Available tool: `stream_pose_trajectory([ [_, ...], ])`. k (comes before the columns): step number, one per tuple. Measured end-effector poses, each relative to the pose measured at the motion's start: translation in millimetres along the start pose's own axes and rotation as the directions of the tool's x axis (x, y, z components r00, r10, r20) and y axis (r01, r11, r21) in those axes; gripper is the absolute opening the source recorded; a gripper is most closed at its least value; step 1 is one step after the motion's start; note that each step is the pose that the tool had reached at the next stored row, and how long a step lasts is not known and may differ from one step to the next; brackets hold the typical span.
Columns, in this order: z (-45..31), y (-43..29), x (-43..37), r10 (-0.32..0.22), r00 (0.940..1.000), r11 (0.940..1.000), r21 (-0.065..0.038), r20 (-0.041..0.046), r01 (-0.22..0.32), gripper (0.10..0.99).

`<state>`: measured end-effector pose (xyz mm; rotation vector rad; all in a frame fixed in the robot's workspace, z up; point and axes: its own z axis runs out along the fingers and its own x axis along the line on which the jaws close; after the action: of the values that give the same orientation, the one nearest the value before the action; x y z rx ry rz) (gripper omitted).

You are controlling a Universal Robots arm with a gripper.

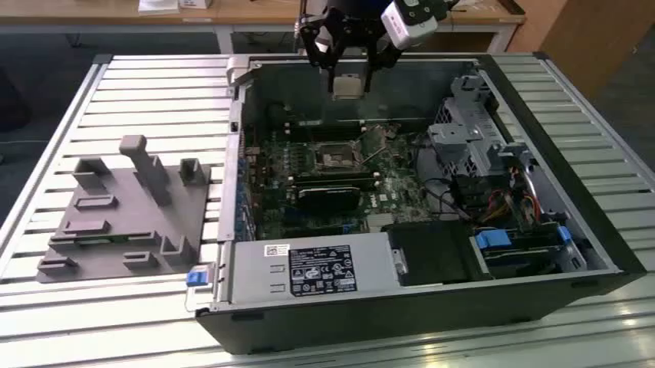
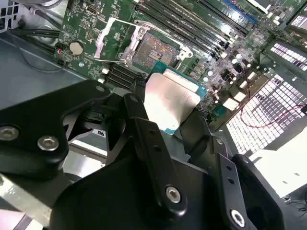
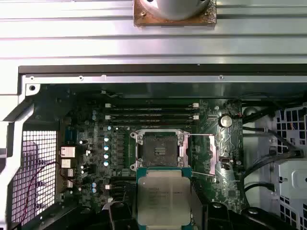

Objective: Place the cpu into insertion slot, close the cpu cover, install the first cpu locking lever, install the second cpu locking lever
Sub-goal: 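Place the cpu into insertion slot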

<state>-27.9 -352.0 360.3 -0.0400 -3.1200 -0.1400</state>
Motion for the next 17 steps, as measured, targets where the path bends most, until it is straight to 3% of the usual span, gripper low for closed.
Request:
stream_pose_trajectory([
  [12,0.0,0.0,0.0,0.001,1.0000,1.0000,0.000,0.0001,-0.001,0.537],
  [17,0.1,0.0,0.1,0.035,0.9994,0.9994,0.001,0.0033,-0.035,0.537],
])
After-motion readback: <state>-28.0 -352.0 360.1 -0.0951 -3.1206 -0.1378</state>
